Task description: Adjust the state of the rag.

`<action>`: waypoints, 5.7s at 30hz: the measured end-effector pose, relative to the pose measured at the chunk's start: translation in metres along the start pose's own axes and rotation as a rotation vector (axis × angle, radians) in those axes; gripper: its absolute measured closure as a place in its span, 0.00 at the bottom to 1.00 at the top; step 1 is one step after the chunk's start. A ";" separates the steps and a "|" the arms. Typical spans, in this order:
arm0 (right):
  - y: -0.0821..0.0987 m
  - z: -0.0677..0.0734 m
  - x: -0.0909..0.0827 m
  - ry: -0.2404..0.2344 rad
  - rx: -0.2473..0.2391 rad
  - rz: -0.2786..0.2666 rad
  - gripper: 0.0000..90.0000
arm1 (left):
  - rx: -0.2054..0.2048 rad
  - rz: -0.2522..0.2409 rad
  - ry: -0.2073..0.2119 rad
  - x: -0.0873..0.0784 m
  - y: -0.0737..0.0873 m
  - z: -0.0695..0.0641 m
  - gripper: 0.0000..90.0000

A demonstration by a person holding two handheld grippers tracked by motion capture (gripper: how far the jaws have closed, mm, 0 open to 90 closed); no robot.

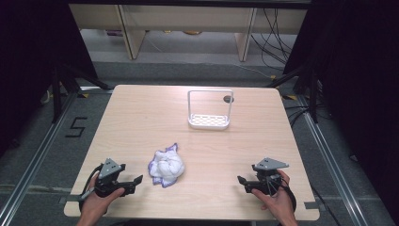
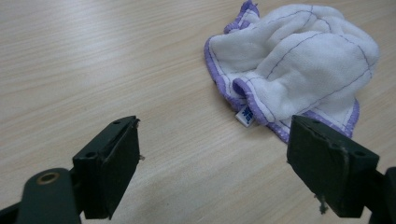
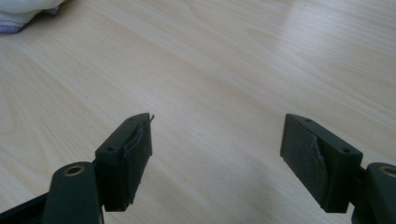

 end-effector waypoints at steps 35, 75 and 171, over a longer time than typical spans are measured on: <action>-0.113 0.113 0.037 -0.251 -0.271 -0.033 0.55 | -0.007 0.002 0.037 -0.011 0.006 -0.013 0.19; -0.175 0.146 0.003 -0.332 -0.452 -0.133 0.95 | 0.030 0.048 0.029 -0.010 0.011 -0.010 0.19; -0.016 -0.038 -0.017 -0.160 0.016 -0.052 0.95 | 0.178 0.224 0.392 0.129 -0.155 -0.150 0.46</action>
Point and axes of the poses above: each handheld gripper's, and its own axes: x roughly forward along the jaws, y roughly out of its underside, z roughly to its left, the point moved 10 cm from there along x, roughly forward along the jaws, and after that the axes turned 12 degrees about z, right-handed, at the moved point
